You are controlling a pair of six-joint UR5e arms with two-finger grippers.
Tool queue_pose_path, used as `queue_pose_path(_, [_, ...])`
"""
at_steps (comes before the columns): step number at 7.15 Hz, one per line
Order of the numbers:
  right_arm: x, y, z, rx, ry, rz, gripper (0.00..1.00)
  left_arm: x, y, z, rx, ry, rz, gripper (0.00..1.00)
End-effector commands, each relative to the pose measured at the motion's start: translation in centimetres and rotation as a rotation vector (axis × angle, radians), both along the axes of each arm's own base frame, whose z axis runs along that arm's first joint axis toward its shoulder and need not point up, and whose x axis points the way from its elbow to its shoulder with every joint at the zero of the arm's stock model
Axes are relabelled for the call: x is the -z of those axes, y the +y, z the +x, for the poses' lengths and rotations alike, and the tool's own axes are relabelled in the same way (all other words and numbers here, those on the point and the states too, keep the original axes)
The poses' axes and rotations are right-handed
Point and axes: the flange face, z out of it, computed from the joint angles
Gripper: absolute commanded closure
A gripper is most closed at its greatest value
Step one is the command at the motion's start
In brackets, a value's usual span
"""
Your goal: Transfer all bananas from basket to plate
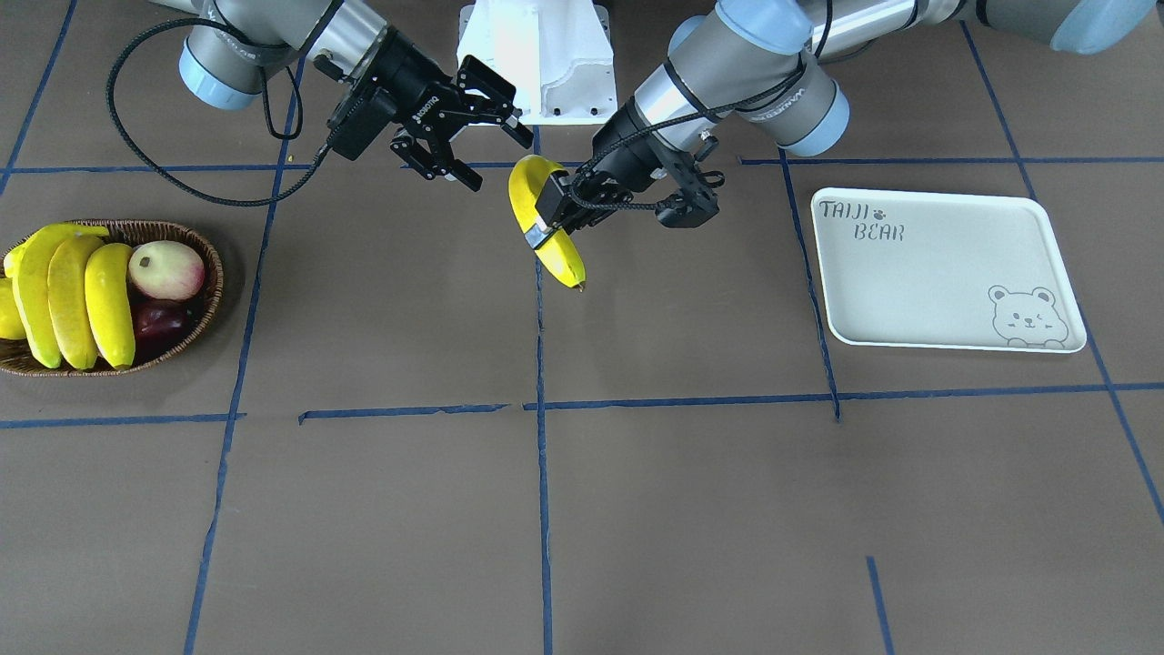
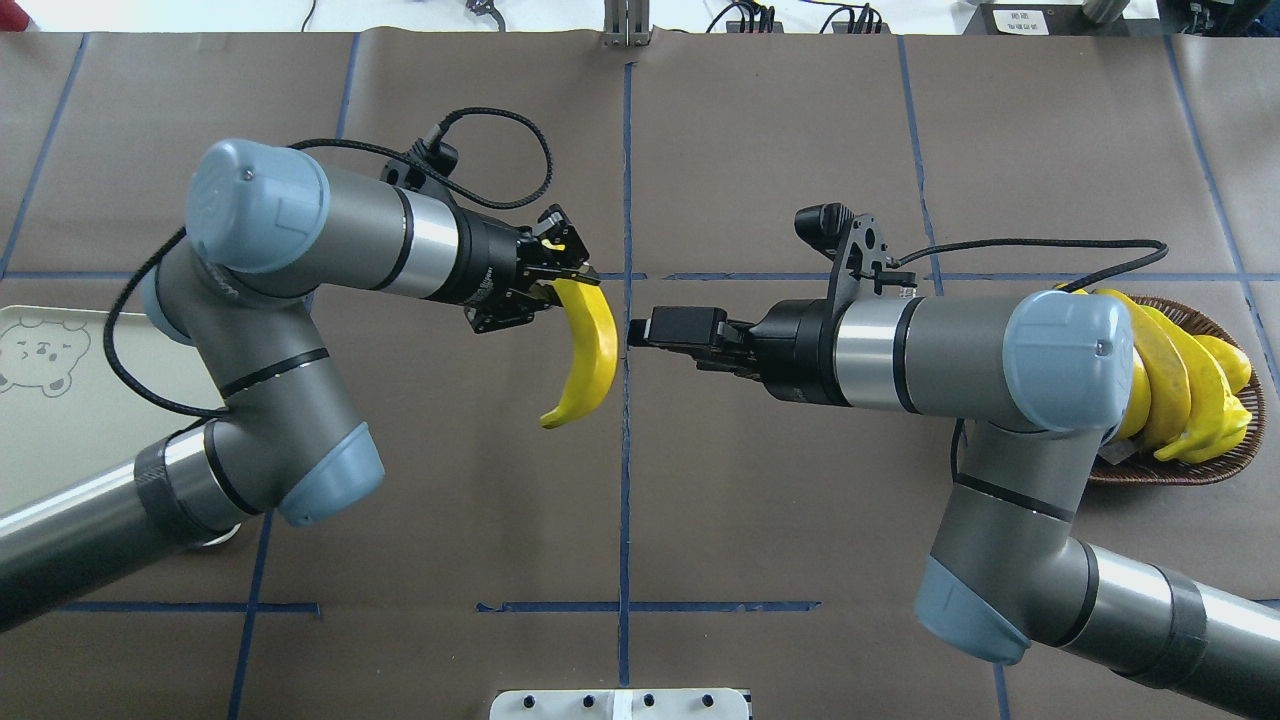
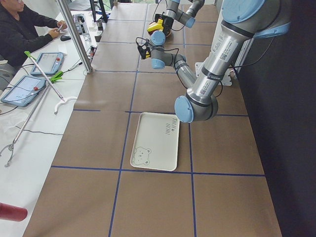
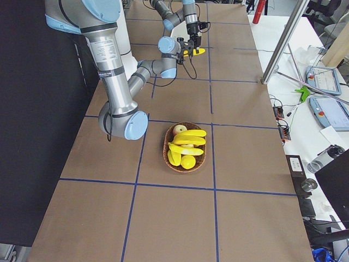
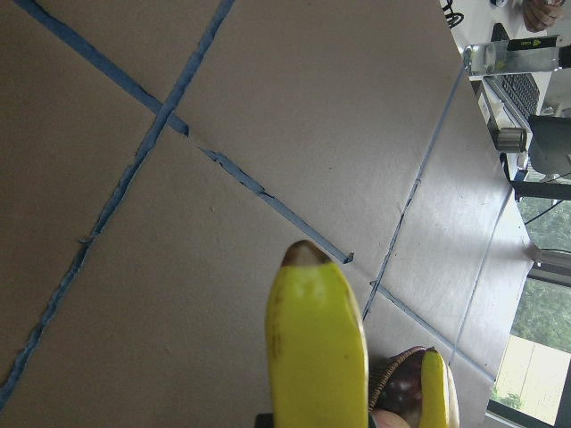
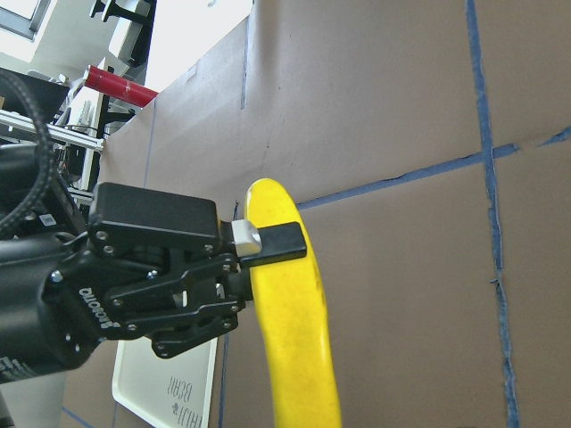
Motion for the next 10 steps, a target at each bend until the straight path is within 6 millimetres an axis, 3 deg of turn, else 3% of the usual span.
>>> queue_pose_path(1, [-0.1, -0.9, 1.1, -0.026, -0.001, -0.012, 0.0, -6.2, 0.6, -8.2, -0.056, -0.197, 0.064, 1.0])
queue_pose_path(2, [-0.8, -0.6, 2.3, -0.032, 0.003, -0.013, 0.0, -11.2, 3.3, -12.5, -0.073, -0.279, 0.08, 1.0])
queue_pose_path(3, [-1.3, -0.9, 2.5, -0.038, 0.014, -0.019, 0.0, -16.5, 4.3, -15.9, -0.084, -0.368, 0.091, 1.0])
queue_pose_path(4, [-1.9, -1.2, 2.8, -0.049, 0.027, -0.027, 0.0, -22.5, 5.4, -18.0, -0.133, -0.478, 0.121, 1.0])
queue_pose_path(6, [-3.1, -2.9, 5.1, -0.066, 0.103, -0.065, 0.0, -32.2, 5.0, -23.8, -0.203, -0.648, 0.214, 1.0])
queue_pose_path(7, [-3.5, -4.7, 7.1, -0.052, 0.132, -0.092, 0.0, -36.6, 3.0, -27.0, -0.216, -0.706, 0.258, 1.0])
queue_pose_path(8, [-3.9, -6.1, 8.9, -0.039, 0.154, -0.107, 0.0, -40.0, 1.4, -28.8, -0.224, -0.739, 0.281, 1.0])
queue_pose_path(9, [-4.4, -6.3, 8.9, -0.038, 0.168, -0.105, 0.0, -42.0, 0.9, -28.6, -0.234, -0.746, 0.275, 1.0])
queue_pose_path(10, [-4.4, -6.5, 8.9, -0.041, 0.172, -0.107, 0.0, -42.2, 0.7, -28.6, -0.225, -0.743, 0.275, 1.0])
